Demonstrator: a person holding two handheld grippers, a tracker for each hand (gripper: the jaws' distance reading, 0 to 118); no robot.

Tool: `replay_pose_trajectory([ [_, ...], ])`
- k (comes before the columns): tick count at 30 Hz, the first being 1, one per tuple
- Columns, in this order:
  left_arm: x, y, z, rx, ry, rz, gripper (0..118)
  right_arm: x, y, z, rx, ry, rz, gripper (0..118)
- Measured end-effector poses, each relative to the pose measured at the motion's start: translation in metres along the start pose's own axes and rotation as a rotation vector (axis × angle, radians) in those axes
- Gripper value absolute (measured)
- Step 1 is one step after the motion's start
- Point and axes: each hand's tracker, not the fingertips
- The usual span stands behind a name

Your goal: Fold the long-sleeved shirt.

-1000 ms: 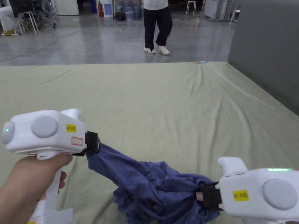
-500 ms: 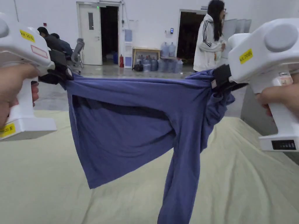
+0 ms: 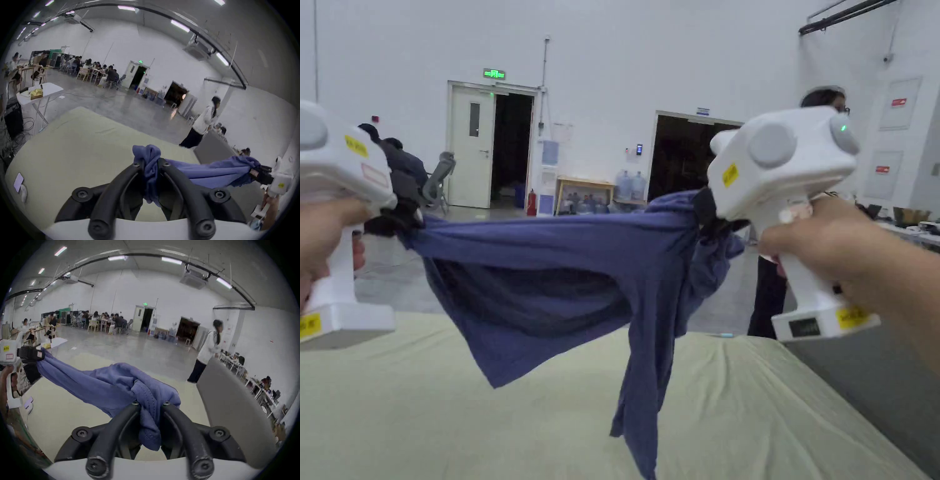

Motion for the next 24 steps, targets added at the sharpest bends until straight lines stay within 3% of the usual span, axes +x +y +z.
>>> replay_pose_trajectory([
  [8, -0.068, -0.182, -0.076, -0.346, 0.102, 0.040, 7, -0.039, -0.241, -0.122, -0.394, 0.141, -0.109, 10],
  [13, -0.124, -0.301, -0.071, -0.556, 0.149, 0.067, 7, -0.064, -0.372, -0.131, -0.596, 0.233, -0.169, 10],
  [17, -0.149, -0.357, -0.026, -0.586, 0.140, 0.124, 7, -0.078, -0.420, -0.100, -0.634, 0.274, -0.179, 10],
  [19, -0.147, -0.372, -0.003, -0.617, 0.107, 0.092, 7, -0.083, -0.430, -0.079, -0.624, 0.313, -0.138, 10],
  [21, -0.157, -0.384, 0.008, -0.622, 0.099, 0.065, 7, -0.086, -0.435, -0.061, -0.628, 0.297, -0.145, 10],
  [24, -0.168, -0.406, 0.030, -0.641, 0.114, 0.054, 7, -0.083, -0.450, -0.049, -0.674, 0.321, -0.211, 10],
])
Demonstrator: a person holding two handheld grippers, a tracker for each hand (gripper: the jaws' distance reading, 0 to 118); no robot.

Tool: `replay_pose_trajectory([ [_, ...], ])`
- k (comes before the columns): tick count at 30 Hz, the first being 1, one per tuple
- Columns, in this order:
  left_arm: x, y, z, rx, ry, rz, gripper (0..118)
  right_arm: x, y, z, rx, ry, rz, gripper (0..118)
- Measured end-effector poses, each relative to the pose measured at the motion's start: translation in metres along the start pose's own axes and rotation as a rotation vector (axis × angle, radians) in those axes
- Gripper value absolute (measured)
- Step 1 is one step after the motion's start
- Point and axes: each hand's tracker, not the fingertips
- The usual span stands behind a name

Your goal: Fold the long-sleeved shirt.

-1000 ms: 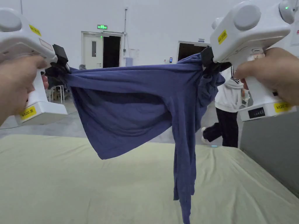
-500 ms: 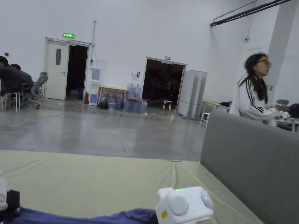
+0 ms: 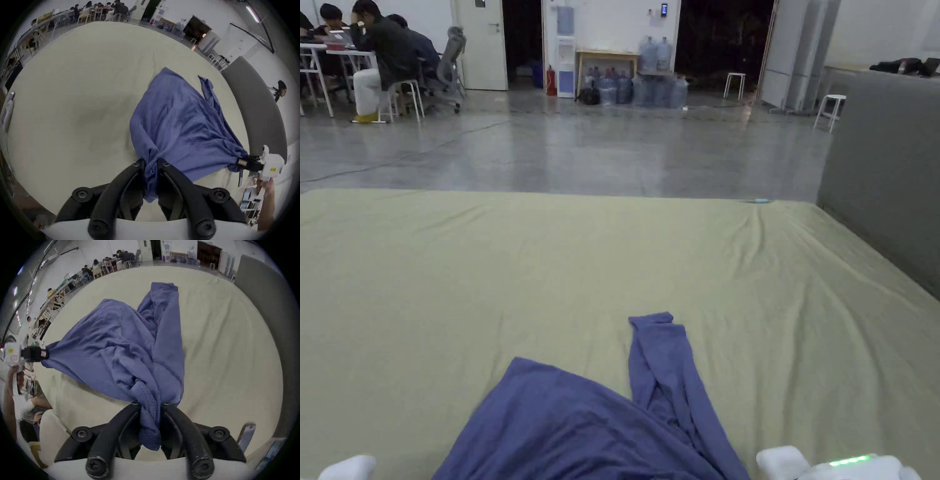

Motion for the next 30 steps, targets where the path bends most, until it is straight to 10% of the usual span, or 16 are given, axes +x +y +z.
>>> replay_pose_trajectory([
  [12, -0.026, -0.052, -0.038, -0.078, 0.031, 0.051, 7, -0.002, -0.035, -0.044, -0.093, -0.026, -0.080, 11],
  [15, -0.017, -0.044, -0.030, -0.092, 0.039, 0.031, 7, -0.002, -0.023, -0.027, -0.109, -0.028, -0.078, 38],
  [17, -0.006, -0.042, -0.003, -0.044, 0.027, -0.036, 49, -0.004, -0.019, 0.009, -0.005, -0.115, -0.089, 86],
  [19, 0.004, -0.042, 0.028, 0.069, 0.005, -0.092, 118, -0.008, -0.024, 0.057, 0.173, -0.110, -0.099, 89],
  [27, 0.043, -0.112, 0.072, 0.055, 0.014, -0.124, 113, -0.026, -0.101, 0.090, 0.227, 0.063, -0.249, 84],
  [28, 0.049, -0.122, 0.065, 0.019, 0.031, -0.159, 91, -0.030, -0.112, 0.076, 0.204, 0.050, -0.242, 51],
  [29, 0.038, -0.124, 0.043, -0.023, 0.064, -0.195, 44, -0.036, -0.122, 0.063, 0.155, 0.024, -0.243, 4],
  [30, 0.037, -0.128, 0.036, -0.025, 0.123, -0.202, 0, -0.039, -0.129, 0.056, 0.135, 0.016, -0.222, 0],
])
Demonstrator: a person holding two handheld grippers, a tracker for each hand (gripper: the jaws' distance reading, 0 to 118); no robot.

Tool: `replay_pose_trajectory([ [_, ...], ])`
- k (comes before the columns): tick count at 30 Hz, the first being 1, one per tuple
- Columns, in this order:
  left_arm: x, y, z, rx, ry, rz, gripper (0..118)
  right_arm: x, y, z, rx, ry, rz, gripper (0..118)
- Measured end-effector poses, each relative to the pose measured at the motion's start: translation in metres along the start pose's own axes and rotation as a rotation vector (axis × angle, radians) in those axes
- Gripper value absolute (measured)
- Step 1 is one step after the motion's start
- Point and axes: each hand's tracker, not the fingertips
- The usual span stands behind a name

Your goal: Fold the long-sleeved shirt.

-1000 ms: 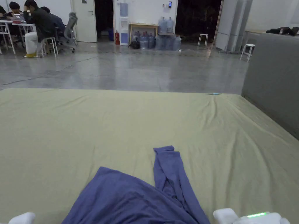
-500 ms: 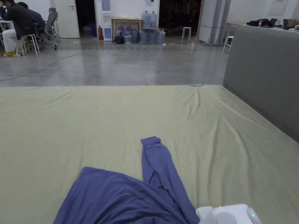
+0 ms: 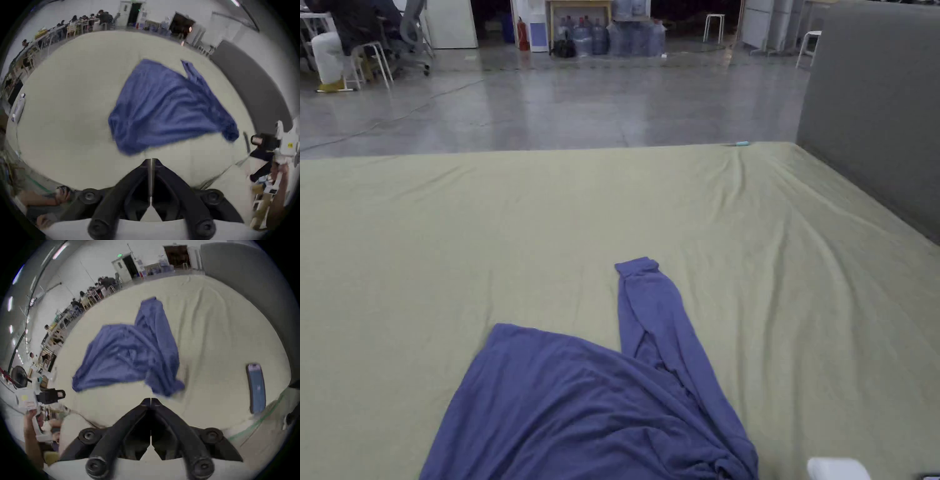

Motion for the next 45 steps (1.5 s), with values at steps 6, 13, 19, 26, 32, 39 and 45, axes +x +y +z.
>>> replay_pose_trajectory([
  [6, 0.017, 0.068, -0.009, 0.009, -0.117, -0.038, 0, -0.003, -0.002, -0.012, -0.034, 0.062, 0.027, 0],
  [13, 0.030, 0.262, -0.109, 0.056, -0.049, -0.042, 114, -0.001, 0.011, 0.005, 0.030, 0.127, -0.017, 0],
  [19, 0.020, 0.348, -0.200, -0.009, 0.133, 0.017, 106, 0.011, 0.003, 0.015, -0.002, 0.100, -0.045, 0],
  [26, 0.028, 0.329, -0.214, 0.047, 0.199, -0.179, 69, 0.037, 0.008, 0.008, -0.031, 0.049, -0.074, 0],
  [32, 0.028, 0.328, -0.191, 0.121, 0.252, -0.199, 0, 0.046, 0.042, -0.012, -0.022, -0.013, -0.067, 0],
  [39, 0.011, 0.325, -0.117, 0.202, 0.144, -0.141, 0, 0.063, 0.121, -0.061, -0.061, 0.049, -0.175, 118],
  [45, 0.013, 0.313, -0.077, 0.206, 0.108, -0.168, 0, 0.064, 0.165, -0.137, -0.187, 0.040, -0.200, 62],
])
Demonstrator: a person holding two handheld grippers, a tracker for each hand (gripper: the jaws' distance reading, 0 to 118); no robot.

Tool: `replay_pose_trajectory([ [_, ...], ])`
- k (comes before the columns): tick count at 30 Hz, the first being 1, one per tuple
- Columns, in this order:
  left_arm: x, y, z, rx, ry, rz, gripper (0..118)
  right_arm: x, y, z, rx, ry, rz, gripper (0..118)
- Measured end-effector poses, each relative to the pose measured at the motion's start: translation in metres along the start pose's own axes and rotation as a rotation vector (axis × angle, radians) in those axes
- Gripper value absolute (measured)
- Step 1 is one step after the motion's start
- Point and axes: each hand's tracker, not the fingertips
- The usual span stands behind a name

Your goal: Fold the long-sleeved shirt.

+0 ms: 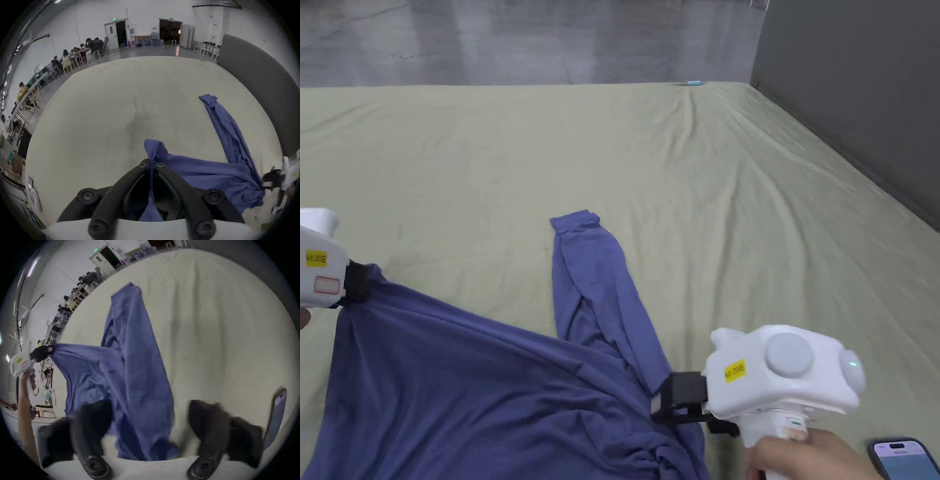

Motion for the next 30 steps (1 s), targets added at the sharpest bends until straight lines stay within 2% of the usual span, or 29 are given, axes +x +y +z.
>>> replay_pose_trajectory([
  [1, -0.001, -0.002, 0.004, -0.003, -0.003, 0.002, 0, -0.004, -0.003, -0.009, -0.027, -0.024, 0.013, 13],
  [2, -0.002, -0.004, 0.009, -0.004, -0.004, 0.004, 0, -0.003, -0.003, -0.014, -0.045, -0.049, -0.005, 5],
  [4, -0.007, -0.007, 0.019, 0.004, 0.005, 0.004, 0, -0.001, -0.004, 0.002, -0.004, -0.012, -0.042, 4],
  [5, -0.010, -0.009, 0.025, 0.008, 0.011, 0.006, 0, -0.004, -0.012, 0.017, 0.018, -0.005, -0.030, 3],
  [10, -0.040, -0.008, 0.072, 0.053, -0.030, 0.120, 0, -0.024, -0.011, 0.120, 0.273, 0.076, 0.118, 2],
  [12, -0.056, -0.002, 0.102, 0.112, -0.052, 0.179, 0, -0.038, -0.006, 0.170, 0.371, 0.040, 0.210, 1],
  [13, -0.063, 0.001, 0.117, 0.144, -0.077, 0.212, 0, -0.042, -0.004, 0.191, 0.397, 0.065, 0.234, 1],
  [15, -0.074, 0.008, 0.151, 0.208, -0.123, 0.258, 0, -0.051, 0.003, 0.232, 0.447, 0.110, 0.233, 1],
  [17, -0.080, 0.016, 0.186, 0.278, -0.140, 0.277, 0, -0.067, 0.008, 0.271, 0.492, 0.119, 0.284, 1],
  [20, -0.084, 0.031, 0.236, 0.365, -0.175, 0.305, 0, -0.094, 0.016, 0.318, 0.556, 0.112, 0.339, 1],
  [25, -0.097, 0.081, 0.282, 0.478, -0.153, 0.299, 0, -0.142, 0.048, 0.378, 0.667, 0.014, 0.473, 1],
  [30, -0.098, 0.147, 0.310, 0.553, -0.105, 0.293, 0, -0.191, 0.111, 0.432, 0.749, -0.050, 0.512, 1],
])
